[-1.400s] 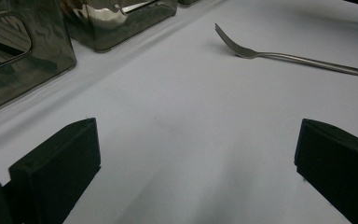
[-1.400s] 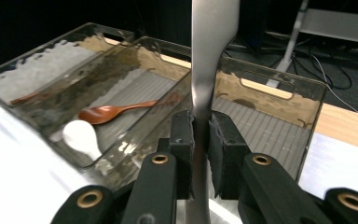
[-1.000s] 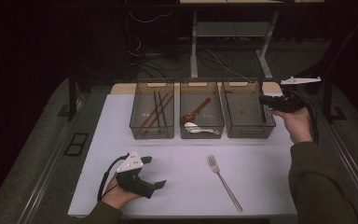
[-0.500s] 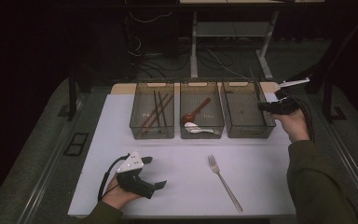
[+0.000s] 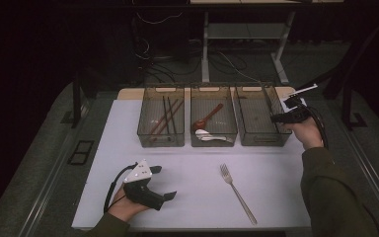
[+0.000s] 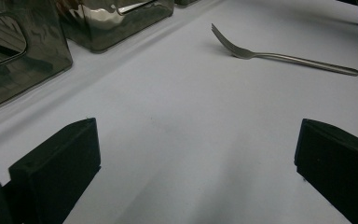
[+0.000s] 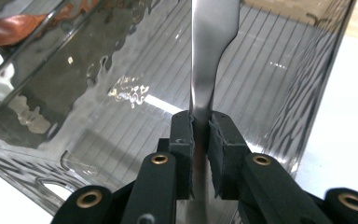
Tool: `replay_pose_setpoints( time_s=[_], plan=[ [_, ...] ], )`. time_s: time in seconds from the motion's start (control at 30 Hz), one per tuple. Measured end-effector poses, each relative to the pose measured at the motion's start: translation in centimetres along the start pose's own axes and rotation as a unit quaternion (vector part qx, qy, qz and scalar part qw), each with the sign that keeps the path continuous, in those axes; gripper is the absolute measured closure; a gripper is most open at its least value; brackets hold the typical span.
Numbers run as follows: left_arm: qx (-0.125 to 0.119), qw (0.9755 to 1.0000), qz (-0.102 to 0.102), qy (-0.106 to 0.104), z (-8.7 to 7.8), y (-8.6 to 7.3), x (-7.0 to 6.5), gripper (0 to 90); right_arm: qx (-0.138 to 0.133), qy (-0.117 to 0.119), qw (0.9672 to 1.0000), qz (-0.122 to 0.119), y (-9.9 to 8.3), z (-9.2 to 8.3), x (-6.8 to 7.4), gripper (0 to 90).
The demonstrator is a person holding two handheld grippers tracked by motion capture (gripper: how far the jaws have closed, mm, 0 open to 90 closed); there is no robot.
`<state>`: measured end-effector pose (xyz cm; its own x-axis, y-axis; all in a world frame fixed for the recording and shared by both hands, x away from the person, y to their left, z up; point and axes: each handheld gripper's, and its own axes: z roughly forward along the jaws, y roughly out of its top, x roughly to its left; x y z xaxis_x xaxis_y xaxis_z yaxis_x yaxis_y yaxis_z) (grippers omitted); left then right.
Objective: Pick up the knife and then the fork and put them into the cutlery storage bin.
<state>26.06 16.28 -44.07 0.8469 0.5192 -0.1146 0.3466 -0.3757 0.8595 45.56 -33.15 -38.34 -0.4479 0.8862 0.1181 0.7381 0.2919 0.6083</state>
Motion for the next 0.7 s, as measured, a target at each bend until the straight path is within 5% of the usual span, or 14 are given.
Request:
replay_pose_setpoints(
  time_s=[0.4, 0.7],
  plan=[
    [0.002, 1.0000, 0.002, -0.002, 0.0, 0.0, 0.0, 0.0, 0.037, -0.008, 0.9993, 0.000, 0.4, 1.3, 0.7, 75.2],
    [0.001, 1.0000, 0.002, -0.003, 0.0, 0.0, 0.0, 0.0, -0.015, -0.001, 0.9998, 0.015, 0.9, 0.2, 0.9, 52.5]
  ],
)
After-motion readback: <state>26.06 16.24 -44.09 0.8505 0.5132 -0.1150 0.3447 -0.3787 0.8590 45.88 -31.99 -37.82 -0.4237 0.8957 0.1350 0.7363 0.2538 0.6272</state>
